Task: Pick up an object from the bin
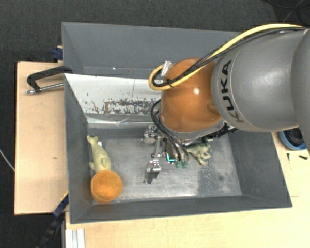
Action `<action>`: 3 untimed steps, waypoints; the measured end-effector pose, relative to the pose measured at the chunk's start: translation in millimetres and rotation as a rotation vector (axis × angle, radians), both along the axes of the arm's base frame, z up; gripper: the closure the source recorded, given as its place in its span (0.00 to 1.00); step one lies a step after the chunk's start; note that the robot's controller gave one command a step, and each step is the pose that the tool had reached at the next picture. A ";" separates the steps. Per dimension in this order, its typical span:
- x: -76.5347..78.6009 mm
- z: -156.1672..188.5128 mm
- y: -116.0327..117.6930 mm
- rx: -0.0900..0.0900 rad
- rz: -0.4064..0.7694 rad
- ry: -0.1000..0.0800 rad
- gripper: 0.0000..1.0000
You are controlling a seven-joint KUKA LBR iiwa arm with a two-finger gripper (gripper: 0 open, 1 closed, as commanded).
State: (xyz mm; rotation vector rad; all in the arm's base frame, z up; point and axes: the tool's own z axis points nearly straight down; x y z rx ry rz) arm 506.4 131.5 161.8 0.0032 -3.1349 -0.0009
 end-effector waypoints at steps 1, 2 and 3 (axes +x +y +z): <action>49.3 -32.5 -50.4 -0.001 0.015 -0.013 0.00; 87.2 -37.2 -117.8 -0.002 0.178 -0.014 0.00; 89.0 -33.6 -114.0 0.001 0.181 -0.021 1.00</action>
Offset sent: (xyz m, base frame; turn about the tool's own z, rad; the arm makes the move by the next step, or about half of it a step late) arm 0.0465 -0.0474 -0.0313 -0.0199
